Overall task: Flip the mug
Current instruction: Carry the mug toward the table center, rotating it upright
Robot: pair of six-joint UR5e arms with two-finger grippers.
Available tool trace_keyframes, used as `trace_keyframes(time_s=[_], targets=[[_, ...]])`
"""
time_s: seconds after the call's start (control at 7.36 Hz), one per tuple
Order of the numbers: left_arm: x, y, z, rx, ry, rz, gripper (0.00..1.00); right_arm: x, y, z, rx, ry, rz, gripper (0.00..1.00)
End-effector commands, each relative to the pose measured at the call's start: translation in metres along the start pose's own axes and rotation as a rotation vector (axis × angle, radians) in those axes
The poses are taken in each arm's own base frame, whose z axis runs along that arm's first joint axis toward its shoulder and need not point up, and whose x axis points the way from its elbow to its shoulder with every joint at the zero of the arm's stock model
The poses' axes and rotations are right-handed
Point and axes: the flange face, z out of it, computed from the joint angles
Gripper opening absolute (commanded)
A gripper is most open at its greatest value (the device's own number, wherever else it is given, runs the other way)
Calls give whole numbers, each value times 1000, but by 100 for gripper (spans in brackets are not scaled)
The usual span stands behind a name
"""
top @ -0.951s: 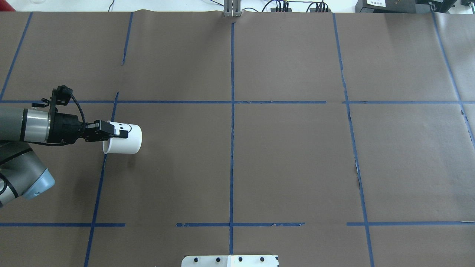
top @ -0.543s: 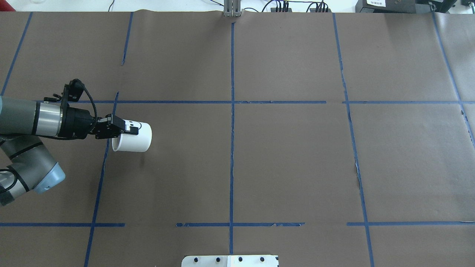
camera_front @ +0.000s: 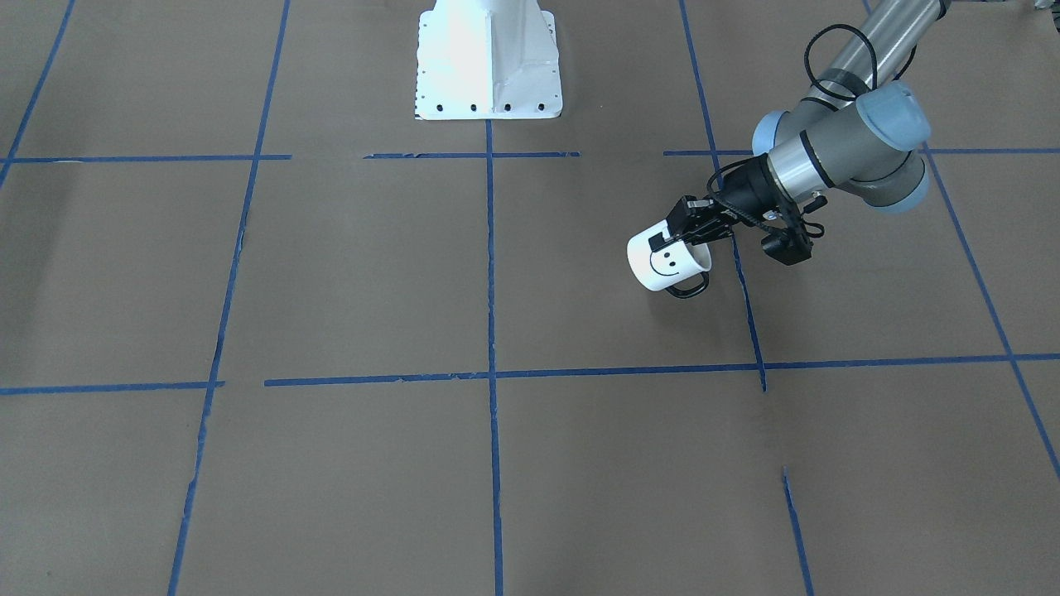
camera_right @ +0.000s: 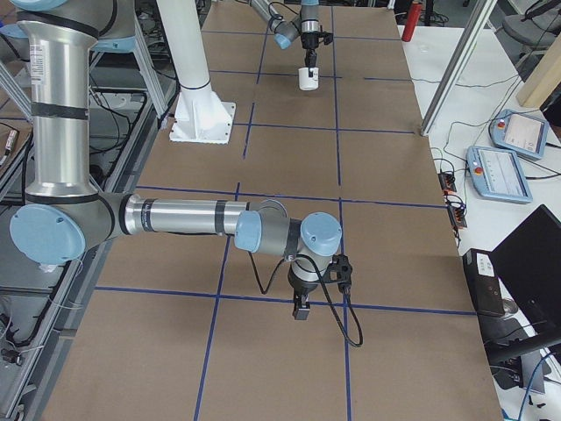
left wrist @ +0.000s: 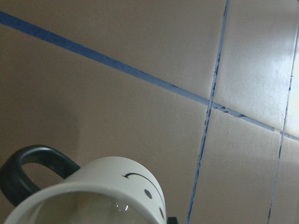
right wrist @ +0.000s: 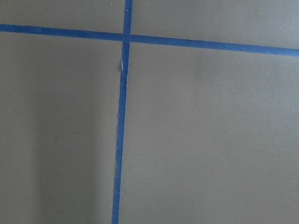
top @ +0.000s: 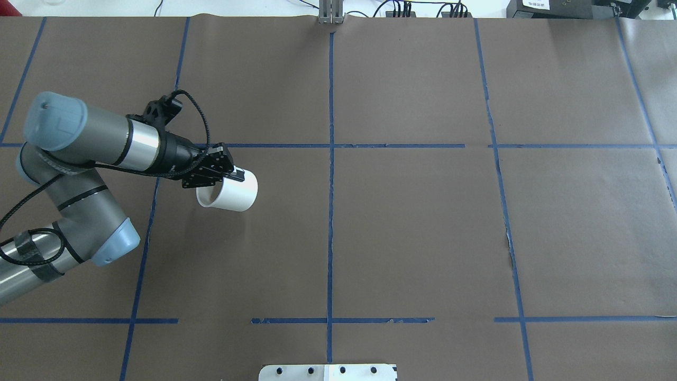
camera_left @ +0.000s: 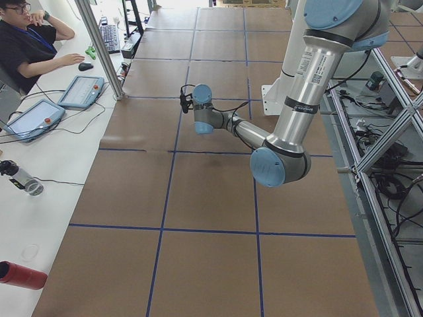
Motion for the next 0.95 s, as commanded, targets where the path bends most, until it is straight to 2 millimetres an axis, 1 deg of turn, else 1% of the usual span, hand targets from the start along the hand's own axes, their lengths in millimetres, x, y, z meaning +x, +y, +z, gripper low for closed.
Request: trace_keyframes(time_s=[0.0, 0.14, 0.27, 0.41, 0.54, 0.68, 0.81], targets=[[62, 20, 48, 49, -161, -71, 0, 0, 0, 0, 0, 0, 0, 100], [87, 32, 67, 69, -233, -87, 0, 0, 0, 0, 0, 0, 0, 100], [114, 37, 79, 128, -304, -77, 0, 1, 0, 0, 1, 0, 1, 100], [139, 45, 86, 165, -364, -90, 0, 0, 0, 0, 0, 0, 0, 100], [158, 72, 106, 154, -425, -90, 0, 0, 0, 0, 0, 0, 0, 100], [169, 94, 119, 140, -475, -92, 0, 0, 0, 0, 0, 0, 0, 100], [181, 117, 142, 116, -553, -102, 0, 0, 0, 0, 0, 0, 0, 100]])
